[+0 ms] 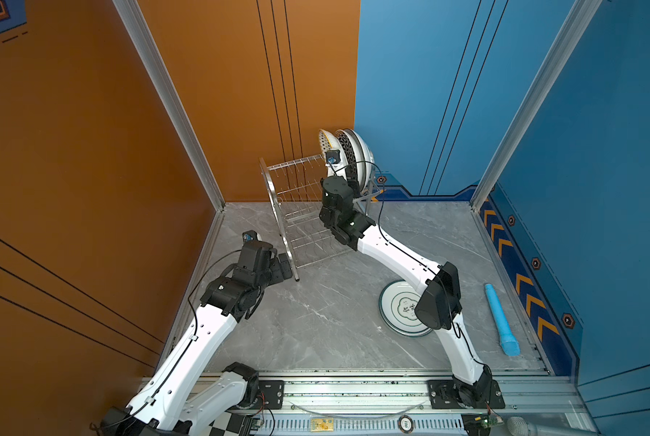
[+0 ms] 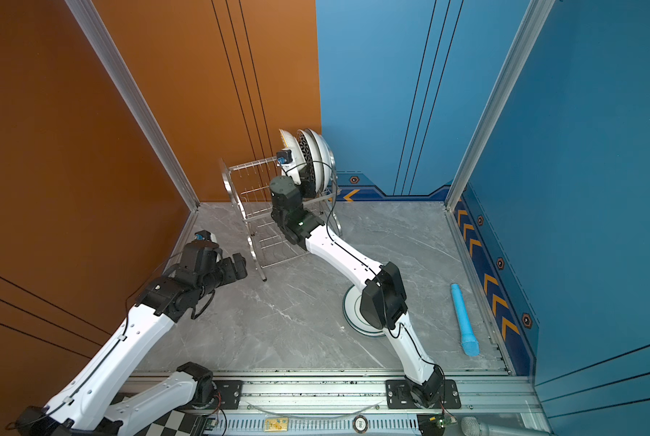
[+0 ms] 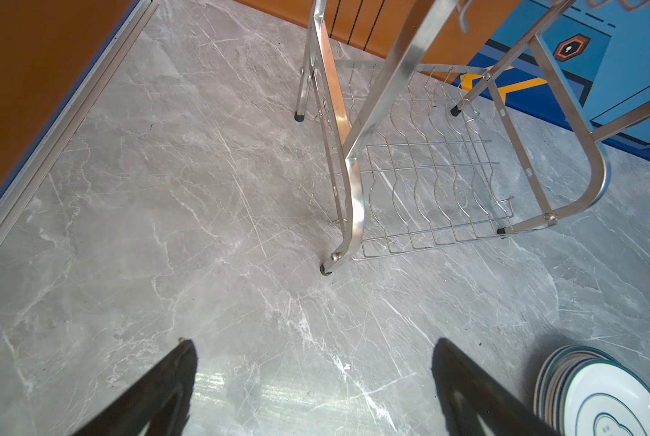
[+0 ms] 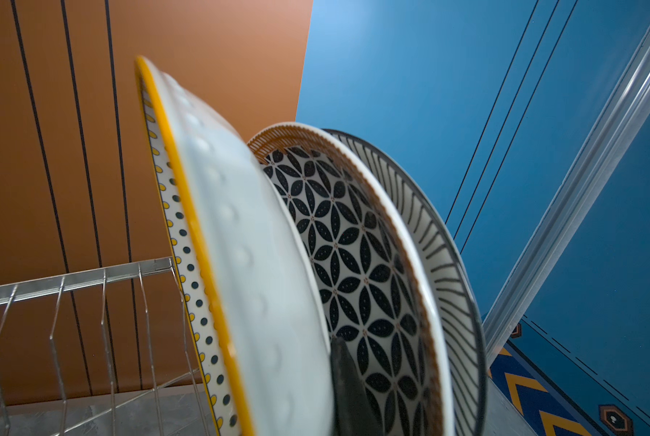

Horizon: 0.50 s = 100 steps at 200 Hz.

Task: Unload the plates from the dish rack
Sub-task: 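Close the right gripper on the dotted plate rim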

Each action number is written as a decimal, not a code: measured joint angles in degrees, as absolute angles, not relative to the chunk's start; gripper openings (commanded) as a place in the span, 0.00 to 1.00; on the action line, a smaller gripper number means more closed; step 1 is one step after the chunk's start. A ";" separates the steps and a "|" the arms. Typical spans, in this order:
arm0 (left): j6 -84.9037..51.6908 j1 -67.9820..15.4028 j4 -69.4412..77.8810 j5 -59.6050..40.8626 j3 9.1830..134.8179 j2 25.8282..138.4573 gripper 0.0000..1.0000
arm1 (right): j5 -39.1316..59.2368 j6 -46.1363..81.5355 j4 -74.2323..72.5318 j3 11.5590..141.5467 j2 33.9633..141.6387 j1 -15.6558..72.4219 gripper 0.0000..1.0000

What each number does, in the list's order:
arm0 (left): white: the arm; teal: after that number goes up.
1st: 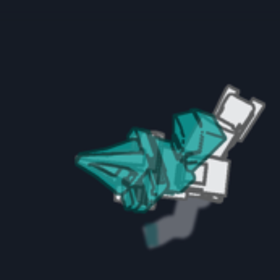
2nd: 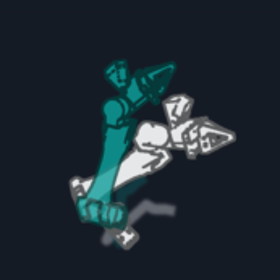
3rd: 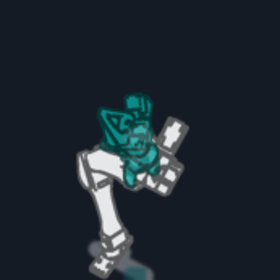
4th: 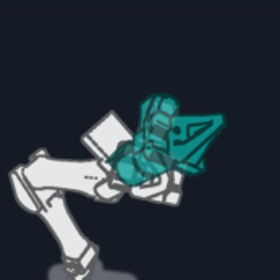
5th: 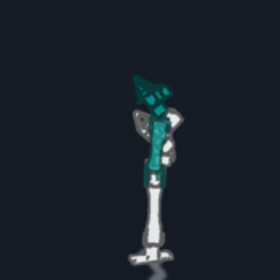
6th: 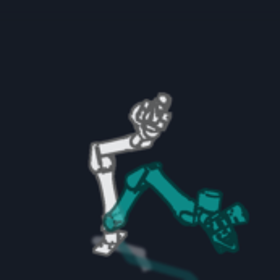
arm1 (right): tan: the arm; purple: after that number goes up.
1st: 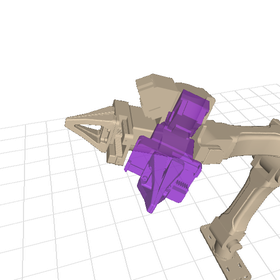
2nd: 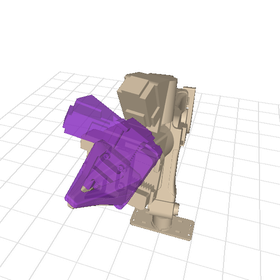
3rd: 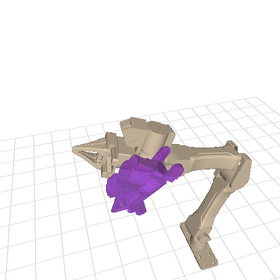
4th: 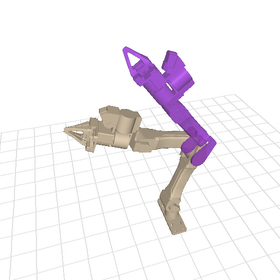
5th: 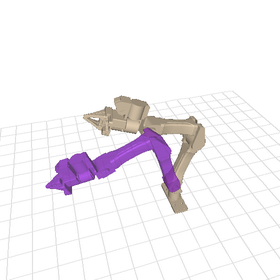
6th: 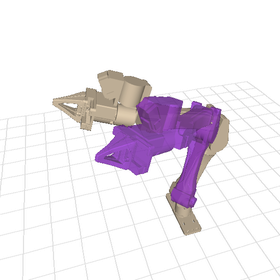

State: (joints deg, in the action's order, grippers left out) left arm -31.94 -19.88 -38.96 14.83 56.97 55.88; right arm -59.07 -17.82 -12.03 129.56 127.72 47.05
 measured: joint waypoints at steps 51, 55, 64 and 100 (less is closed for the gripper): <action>-31.94 -19.88 -38.76 14.70 56.97 55.88 0.98 | -58.74 -18.92 -13.17 130.34 127.72 47.05 0.00; -31.94 -19.88 -38.76 14.70 56.97 55.88 0.98 | -58.74 -18.92 -13.19 130.34 127.72 47.05 0.00; -31.94 -19.88 -38.76 14.70 56.97 55.88 0.98 | -58.74 -18.92 -13.23 130.34 127.72 47.05 0.00; -31.94 -19.88 -38.76 14.70 56.97 55.88 0.98 | -58.74 -18.87 -13.21 130.34 127.70 47.05 0.00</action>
